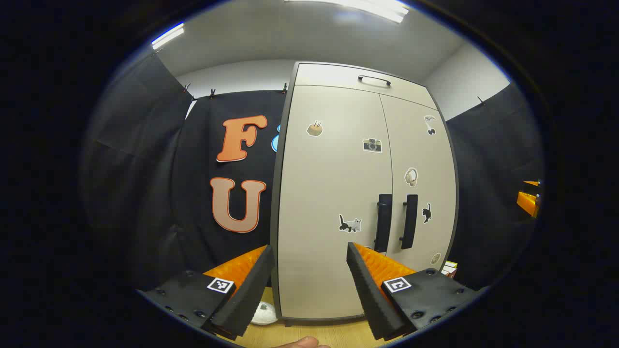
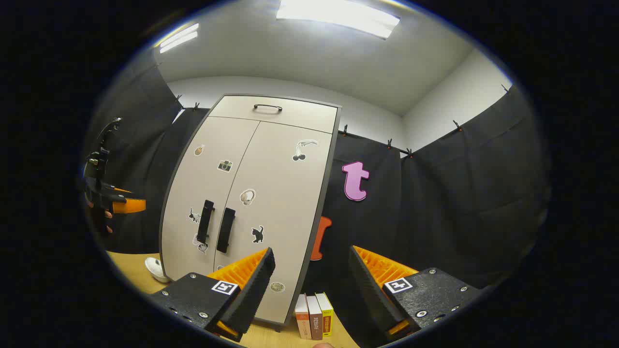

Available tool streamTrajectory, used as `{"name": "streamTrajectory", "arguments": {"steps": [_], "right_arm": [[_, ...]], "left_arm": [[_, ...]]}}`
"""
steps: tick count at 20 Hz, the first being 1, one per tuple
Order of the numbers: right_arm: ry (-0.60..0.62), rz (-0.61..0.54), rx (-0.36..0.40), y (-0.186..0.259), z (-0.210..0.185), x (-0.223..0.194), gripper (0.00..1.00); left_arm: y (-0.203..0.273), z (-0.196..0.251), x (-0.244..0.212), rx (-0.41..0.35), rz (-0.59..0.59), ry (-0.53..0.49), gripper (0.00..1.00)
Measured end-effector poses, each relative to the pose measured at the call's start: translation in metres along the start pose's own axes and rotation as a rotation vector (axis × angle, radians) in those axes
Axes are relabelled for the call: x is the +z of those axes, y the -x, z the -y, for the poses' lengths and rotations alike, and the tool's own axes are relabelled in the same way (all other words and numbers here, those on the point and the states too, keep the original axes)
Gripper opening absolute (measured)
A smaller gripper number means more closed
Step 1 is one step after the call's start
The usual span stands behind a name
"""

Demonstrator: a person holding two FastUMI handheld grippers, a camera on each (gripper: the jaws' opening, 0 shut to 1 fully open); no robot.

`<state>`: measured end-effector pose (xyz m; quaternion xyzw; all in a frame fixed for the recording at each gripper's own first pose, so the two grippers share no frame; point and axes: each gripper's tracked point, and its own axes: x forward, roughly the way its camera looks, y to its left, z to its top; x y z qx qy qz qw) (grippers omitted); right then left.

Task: Open the right door of the double-door shoe cabinet with the right hand, and open the left door with the left hand.

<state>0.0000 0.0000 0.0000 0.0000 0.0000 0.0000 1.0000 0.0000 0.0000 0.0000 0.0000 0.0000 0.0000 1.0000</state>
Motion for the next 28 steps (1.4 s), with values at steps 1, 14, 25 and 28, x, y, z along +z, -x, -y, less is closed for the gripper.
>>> {"name": "streamTrajectory", "arguments": {"steps": [1,14,25,28], "right_arm": [[0.005,0.004,0.000,0.000,-0.001,0.001,0.94],[-0.004,0.036,0.012,0.004,-0.015,0.010,0.94],[-0.012,0.030,0.033,-0.001,-0.034,0.007,0.94],[-0.029,0.009,0.057,-0.013,-0.049,-0.002,0.94]], "left_arm": [[0.000,0.000,0.001,0.007,0.003,-0.003,0.96],[0.019,-0.004,0.025,0.029,0.076,0.004,0.96],[0.027,-0.014,0.021,0.005,0.075,0.030,0.96],[0.026,-0.021,0.019,0.005,0.071,0.023,0.96]]}}
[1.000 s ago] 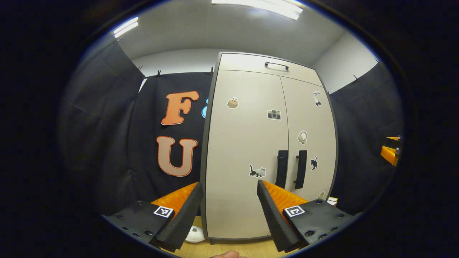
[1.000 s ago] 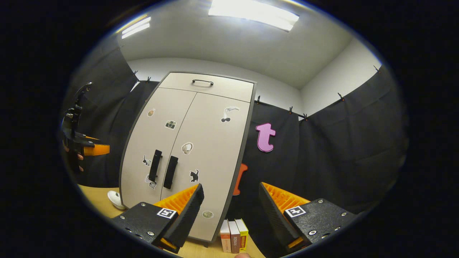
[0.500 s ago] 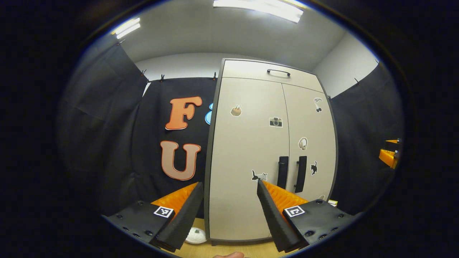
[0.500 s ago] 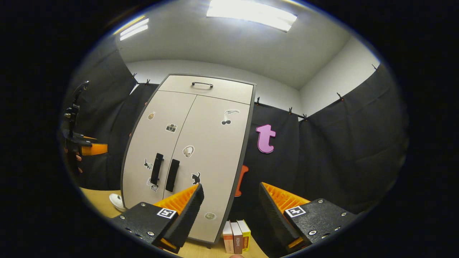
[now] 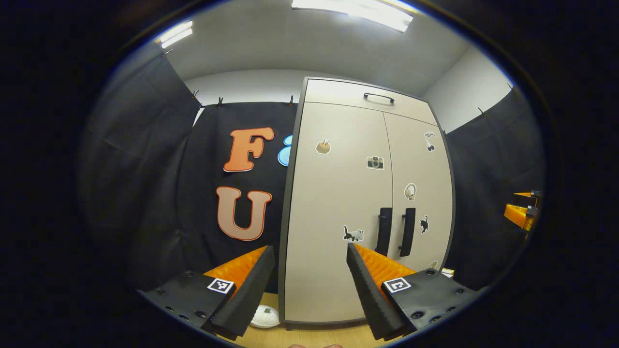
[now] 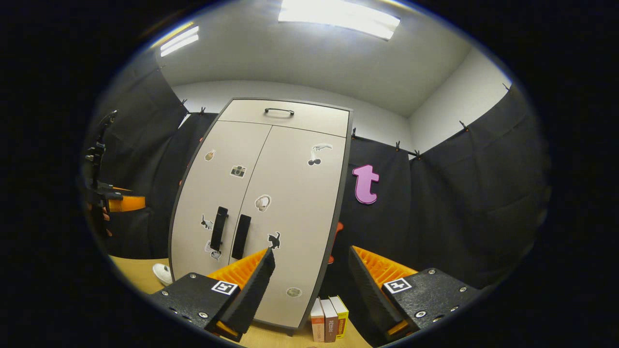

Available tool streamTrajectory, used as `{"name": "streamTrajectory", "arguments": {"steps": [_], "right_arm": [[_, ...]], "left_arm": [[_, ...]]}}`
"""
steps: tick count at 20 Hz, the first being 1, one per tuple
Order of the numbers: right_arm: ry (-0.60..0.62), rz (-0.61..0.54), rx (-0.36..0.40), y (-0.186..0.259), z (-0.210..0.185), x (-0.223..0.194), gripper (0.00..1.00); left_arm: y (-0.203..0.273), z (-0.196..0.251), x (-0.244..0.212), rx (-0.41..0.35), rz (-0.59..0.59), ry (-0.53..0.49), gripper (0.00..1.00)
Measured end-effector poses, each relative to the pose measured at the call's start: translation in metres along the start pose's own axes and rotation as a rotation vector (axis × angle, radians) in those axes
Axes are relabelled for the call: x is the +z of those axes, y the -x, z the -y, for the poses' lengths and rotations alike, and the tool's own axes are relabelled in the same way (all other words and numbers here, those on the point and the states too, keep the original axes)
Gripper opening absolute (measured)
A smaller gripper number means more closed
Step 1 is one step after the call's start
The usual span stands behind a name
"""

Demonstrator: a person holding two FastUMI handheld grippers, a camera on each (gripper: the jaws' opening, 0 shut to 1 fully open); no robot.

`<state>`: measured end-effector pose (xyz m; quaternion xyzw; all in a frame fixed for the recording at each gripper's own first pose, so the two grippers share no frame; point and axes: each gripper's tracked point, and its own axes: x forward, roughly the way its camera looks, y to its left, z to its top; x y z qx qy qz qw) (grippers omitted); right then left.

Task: Open the right door of the double-door shoe cabinet with the right hand, and open the left door with the left hand.

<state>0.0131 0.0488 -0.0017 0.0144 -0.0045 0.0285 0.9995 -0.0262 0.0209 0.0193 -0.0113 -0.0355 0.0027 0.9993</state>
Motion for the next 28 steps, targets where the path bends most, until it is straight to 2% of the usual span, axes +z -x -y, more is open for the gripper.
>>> {"name": "streamTrajectory", "arguments": {"steps": [12,18,23,25,28], "right_arm": [[-0.039,-0.097,0.085,-0.060,-0.055,-0.038,0.94],[-0.106,-0.163,0.186,-0.096,-0.116,-0.052,0.94],[-0.127,-0.175,0.206,-0.129,-0.153,-0.048,0.94],[-0.130,-0.173,0.191,-0.142,-0.158,-0.051,0.94],[-0.152,-0.236,0.187,-0.161,-0.170,-0.068,0.93]], "left_arm": [[-0.022,-0.025,-0.018,-0.001,-0.035,-0.019,0.96],[-0.024,-0.032,-0.027,-0.009,-0.041,0.000,0.96],[-0.021,-0.061,-0.043,0.020,-0.063,0.024,0.96],[-0.015,-0.076,-0.053,0.036,-0.082,0.023,0.96],[-0.009,-0.097,-0.061,0.062,-0.096,0.032,0.96]]}}
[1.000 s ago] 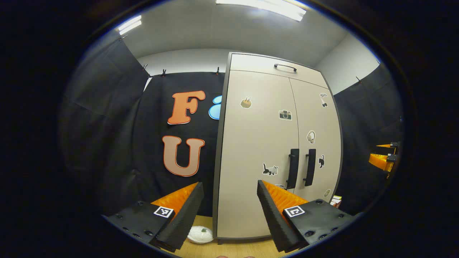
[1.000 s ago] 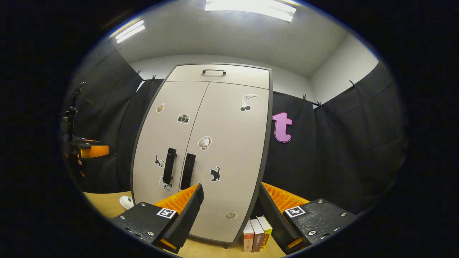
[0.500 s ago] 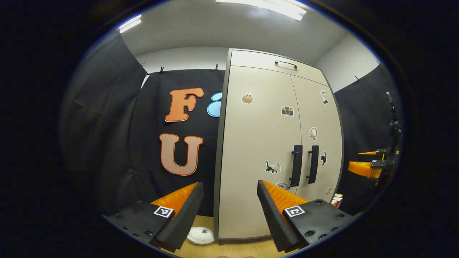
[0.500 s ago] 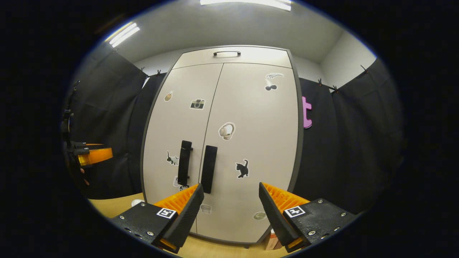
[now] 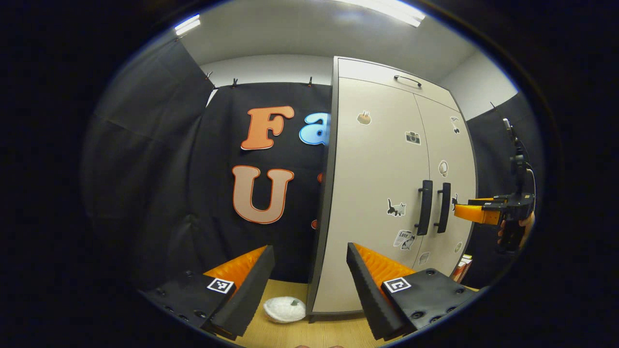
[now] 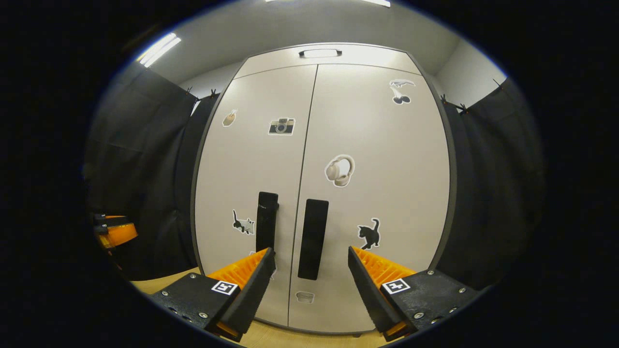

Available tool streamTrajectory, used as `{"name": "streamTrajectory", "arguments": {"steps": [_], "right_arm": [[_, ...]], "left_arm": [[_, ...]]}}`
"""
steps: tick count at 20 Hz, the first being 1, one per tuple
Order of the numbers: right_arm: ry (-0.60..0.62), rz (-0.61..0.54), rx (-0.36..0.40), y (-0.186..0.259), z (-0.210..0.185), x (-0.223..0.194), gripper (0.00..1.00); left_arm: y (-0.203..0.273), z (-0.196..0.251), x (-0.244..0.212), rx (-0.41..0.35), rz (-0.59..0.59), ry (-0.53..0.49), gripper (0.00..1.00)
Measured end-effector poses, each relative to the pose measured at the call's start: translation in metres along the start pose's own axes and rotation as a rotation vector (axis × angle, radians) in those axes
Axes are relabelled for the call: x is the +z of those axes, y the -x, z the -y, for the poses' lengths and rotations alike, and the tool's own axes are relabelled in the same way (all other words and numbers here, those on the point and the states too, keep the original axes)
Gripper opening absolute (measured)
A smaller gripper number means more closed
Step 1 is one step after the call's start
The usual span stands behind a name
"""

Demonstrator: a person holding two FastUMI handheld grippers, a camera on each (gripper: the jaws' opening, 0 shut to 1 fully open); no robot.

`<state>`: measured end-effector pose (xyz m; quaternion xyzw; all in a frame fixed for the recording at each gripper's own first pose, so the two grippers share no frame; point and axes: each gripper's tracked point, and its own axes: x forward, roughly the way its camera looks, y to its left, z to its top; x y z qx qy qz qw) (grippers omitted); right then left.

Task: Open the right door of the double-door shoe cabinet with the right hand, and open the left door with the left hand.

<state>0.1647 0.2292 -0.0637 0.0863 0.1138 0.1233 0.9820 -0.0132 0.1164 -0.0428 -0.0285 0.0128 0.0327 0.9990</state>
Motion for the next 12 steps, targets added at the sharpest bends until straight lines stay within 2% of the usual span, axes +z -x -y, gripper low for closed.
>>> {"name": "streamTrajectory", "arguments": {"steps": [4,6,9,12], "right_arm": [[-0.085,-0.023,-0.031,-0.031,0.005,0.001,0.86],[-0.134,-0.037,-0.046,-0.043,0.007,-0.001,0.80],[-0.139,-0.024,-0.096,-0.051,0.015,-0.001,0.64],[-0.176,-0.019,-0.108,-0.059,0.011,-0.004,0.54]], "left_arm": [[0.004,-0.018,-0.010,0.024,-0.022,-0.013,0.96],[0.006,-0.022,-0.015,0.023,-0.042,-0.014,0.97],[0.006,-0.031,-0.019,0.034,-0.053,-0.013,0.96],[0.011,-0.034,-0.033,0.040,-0.090,0.003,0.96]]}}
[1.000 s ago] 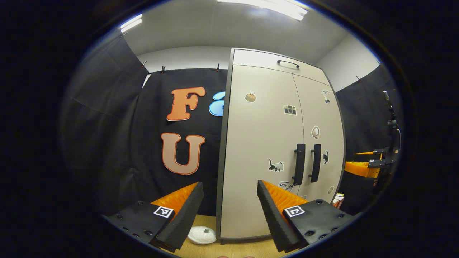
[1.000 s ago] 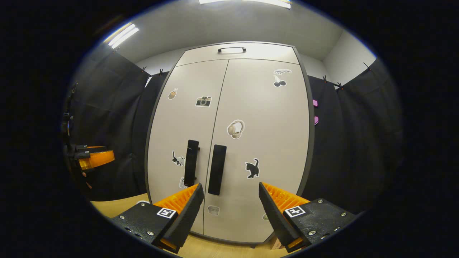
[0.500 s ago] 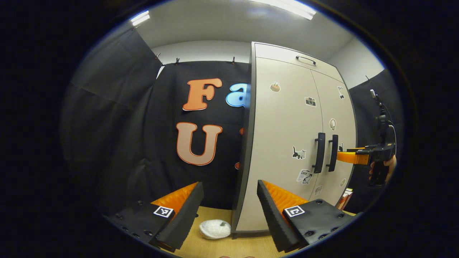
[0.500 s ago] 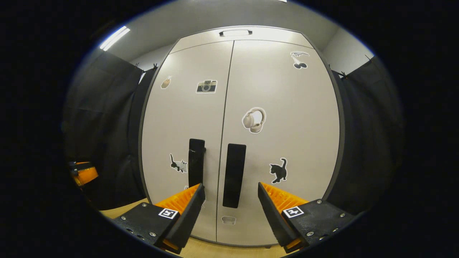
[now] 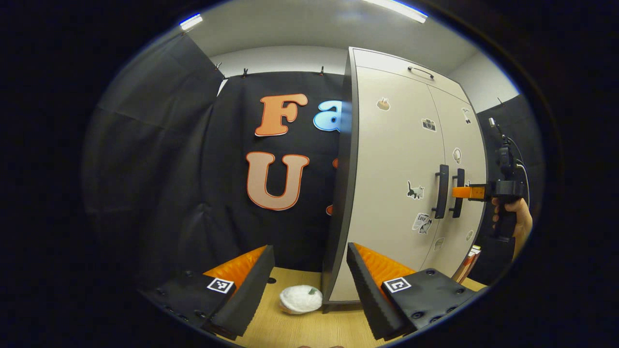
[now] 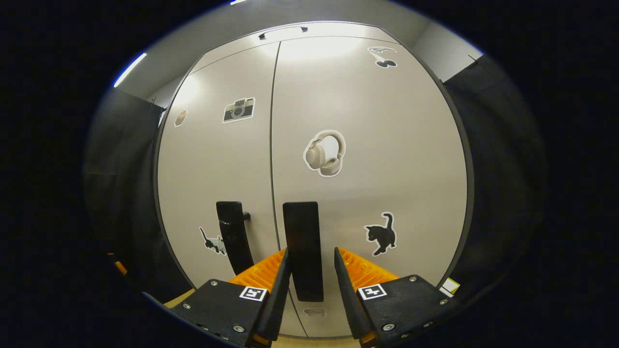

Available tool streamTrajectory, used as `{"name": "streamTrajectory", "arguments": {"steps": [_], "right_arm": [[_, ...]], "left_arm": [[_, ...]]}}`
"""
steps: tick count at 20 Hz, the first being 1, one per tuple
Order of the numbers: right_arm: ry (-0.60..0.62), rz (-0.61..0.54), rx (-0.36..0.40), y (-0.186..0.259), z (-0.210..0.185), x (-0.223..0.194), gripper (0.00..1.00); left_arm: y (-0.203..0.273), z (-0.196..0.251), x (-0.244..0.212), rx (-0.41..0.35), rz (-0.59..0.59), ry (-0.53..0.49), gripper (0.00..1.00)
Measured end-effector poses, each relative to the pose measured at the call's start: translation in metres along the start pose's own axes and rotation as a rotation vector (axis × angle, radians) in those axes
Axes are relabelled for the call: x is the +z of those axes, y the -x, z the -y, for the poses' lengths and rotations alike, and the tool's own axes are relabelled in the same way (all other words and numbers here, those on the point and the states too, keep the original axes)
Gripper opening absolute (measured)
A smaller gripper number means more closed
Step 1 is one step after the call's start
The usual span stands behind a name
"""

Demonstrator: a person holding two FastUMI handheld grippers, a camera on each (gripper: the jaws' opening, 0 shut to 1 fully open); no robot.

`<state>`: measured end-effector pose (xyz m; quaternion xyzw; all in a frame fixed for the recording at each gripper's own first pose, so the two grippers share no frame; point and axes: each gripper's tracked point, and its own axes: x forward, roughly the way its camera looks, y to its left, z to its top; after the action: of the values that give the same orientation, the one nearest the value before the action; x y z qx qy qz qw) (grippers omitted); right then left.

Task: Open the right door of the double-door shoe cabinet with the right hand, and open the left door with the left hand.

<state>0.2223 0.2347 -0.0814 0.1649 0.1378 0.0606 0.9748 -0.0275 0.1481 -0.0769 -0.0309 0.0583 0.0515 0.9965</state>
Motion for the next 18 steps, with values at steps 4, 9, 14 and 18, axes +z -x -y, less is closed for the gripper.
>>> {"name": "streamTrajectory", "arguments": {"steps": [4,9,14,18], "right_arm": [[-0.059,-0.023,-0.005,-0.008,-0.001,-0.004,0.41],[-0.052,-0.022,-0.014,-0.007,-0.001,-0.007,0.30],[-0.067,-0.037,0.042,0.006,-0.002,-0.007,0.23],[-0.082,-0.067,0.126,0.029,-0.001,-0.006,0.21]], "left_arm": [[0.006,-0.008,-0.006,0.016,-0.016,0.005,0.96],[0.012,0.002,-0.021,-0.006,-0.070,0.047,0.97],[0.022,0.015,-0.008,-0.002,-0.045,0.028,0.97],[0.029,0.038,0.003,-0.017,-0.027,-0.004,0.96]]}}
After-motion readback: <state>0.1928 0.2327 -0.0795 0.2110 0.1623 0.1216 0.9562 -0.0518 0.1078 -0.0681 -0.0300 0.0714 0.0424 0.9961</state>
